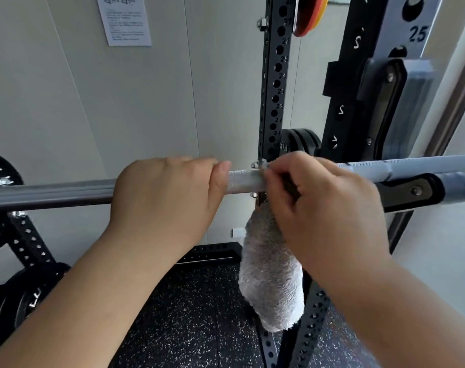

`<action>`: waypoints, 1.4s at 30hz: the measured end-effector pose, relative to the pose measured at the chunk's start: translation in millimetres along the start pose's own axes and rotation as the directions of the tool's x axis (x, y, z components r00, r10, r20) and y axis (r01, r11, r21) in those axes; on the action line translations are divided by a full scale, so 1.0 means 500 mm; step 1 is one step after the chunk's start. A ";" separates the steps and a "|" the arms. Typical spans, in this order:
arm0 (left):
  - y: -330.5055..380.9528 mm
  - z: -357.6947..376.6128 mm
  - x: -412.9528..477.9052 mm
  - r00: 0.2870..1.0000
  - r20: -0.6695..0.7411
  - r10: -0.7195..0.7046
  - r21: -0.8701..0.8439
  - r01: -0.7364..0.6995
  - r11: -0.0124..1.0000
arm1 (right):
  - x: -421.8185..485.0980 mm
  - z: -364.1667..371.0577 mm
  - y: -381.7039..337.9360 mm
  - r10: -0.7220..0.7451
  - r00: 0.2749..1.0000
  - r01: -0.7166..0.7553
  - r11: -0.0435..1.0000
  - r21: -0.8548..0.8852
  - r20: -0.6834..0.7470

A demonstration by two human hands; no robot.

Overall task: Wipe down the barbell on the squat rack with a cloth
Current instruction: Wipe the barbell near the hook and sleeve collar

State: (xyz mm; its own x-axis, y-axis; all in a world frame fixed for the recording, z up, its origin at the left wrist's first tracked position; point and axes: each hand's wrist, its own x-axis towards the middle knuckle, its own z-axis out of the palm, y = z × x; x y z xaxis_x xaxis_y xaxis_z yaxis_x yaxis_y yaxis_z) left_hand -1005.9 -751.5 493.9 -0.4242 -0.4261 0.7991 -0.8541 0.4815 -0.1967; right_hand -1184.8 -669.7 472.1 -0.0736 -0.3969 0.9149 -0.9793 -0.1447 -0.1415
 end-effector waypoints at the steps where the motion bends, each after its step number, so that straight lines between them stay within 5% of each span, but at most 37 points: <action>1: 0.001 0.002 -0.008 1.000 -0.010 0.010 -0.037 -0.010 0.999 | 0.008 -0.010 0.013 0.059 0.998 -0.058 0.998 0.013 -0.017; 7: 0.044 0.002 -0.007 0.998 0.003 0.068 -0.099 -0.068 0.993 | -0.029 0.016 -0.016 -0.054 0.998 0.053 0.998 0.015 0.013; 12: 0.051 0.006 0.006 1.000 0.004 0.007 -0.067 -0.007 0.998 | -0.015 -0.015 0.020 0.079 0.995 -0.080 0.997 -0.004 -0.066; 16: 0.057 -0.002 0.027 0.999 0.038 -0.027 -0.036 0.029 0.999 | -0.040 0.020 -0.016 -0.083 0.997 0.083 0.996 -0.029 -0.003; 23: 0.055 -0.013 0.052 0.967 0.226 -0.122 0.052 0.113 0.992 | -0.023 -0.005 0.015 0.065 0.997 -0.065 0.998 0.009 -0.042; 29: 0.065 0.008 0.005 0.996 -0.044 -0.075 -0.061 0.072 0.996 | 0.016 -0.038 0.047 0.169 0.986 -0.168 0.981 -0.094 0.004; 34: 0.113 0.018 -0.005 0.998 -0.065 0.006 -0.100 -0.013 0.995 | -0.019 -0.021 0.005 -0.003 0.997 0.010 0.996 -0.088 0.079; 38: 0.108 0.043 0.005 0.985 -0.173 0.017 -0.074 -0.030 0.997 | 0.026 -0.060 0.071 0.197 0.980 -0.198 0.977 -0.084 -0.014; 42: 0.110 0.044 0.023 0.987 -0.159 0.002 -0.031 -0.007 0.999 | -0.007 -0.024 0.020 0.023 0.996 -0.018 0.998 -0.059 0.083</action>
State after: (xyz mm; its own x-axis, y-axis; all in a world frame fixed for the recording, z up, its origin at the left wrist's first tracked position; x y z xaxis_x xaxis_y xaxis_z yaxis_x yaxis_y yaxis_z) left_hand -1064.2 -747.0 479.6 -0.3727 -0.2980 0.8788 -0.8412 0.5082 -0.1845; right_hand -1196.3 -659.0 472.0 -0.0797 -0.4742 0.8768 -0.9872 -0.0843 -0.1353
